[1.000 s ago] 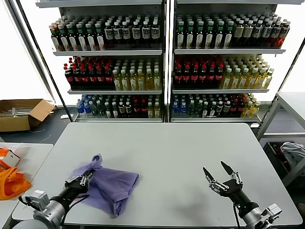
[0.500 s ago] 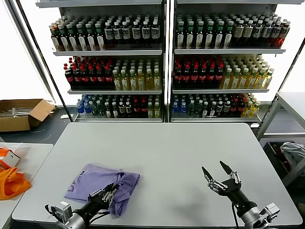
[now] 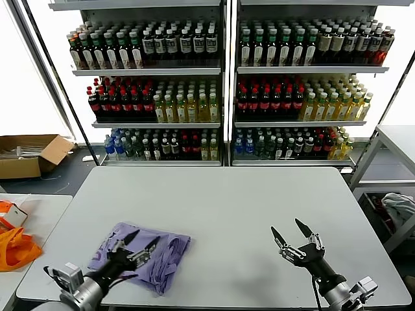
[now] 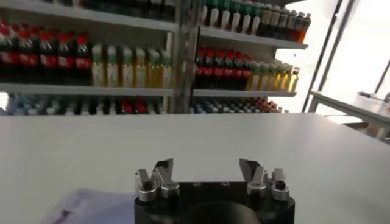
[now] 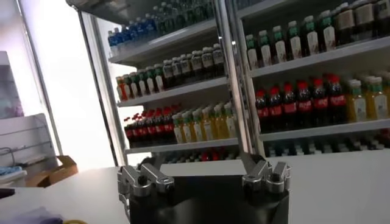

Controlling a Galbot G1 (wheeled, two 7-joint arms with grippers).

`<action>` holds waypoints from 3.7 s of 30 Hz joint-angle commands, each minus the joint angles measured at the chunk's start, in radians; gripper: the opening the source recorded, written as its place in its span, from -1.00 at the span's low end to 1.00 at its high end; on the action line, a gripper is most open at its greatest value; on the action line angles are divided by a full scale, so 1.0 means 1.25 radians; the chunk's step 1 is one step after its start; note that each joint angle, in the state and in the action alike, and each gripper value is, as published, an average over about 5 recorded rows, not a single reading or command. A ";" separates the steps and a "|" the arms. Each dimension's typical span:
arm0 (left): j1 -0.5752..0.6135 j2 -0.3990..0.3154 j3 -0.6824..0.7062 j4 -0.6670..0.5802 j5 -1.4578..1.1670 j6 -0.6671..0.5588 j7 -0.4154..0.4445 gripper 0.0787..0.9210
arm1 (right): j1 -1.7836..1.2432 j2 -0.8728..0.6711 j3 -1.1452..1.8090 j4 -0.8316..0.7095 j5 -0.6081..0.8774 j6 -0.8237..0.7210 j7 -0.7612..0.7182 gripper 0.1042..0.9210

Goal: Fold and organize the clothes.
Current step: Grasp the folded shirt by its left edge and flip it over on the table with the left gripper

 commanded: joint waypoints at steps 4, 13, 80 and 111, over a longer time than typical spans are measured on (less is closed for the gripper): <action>-0.046 0.046 -0.093 0.206 0.003 0.049 -0.014 0.73 | -0.013 0.006 0.001 0.009 -0.004 0.006 -0.002 0.76; -0.096 0.017 -0.032 0.249 -0.025 0.085 -0.039 0.77 | -0.030 0.020 0.000 0.014 -0.016 0.014 -0.005 0.76; 0.017 -0.164 -0.105 -0.083 0.034 -0.002 -0.196 -0.88 | 0.010 -0.014 -0.048 0.002 -0.023 0.014 0.007 0.76; -0.202 -0.135 0.265 -0.019 -0.497 -0.015 -0.221 -0.55 | 0.091 -0.085 -0.178 0.059 0.040 -0.231 0.163 0.76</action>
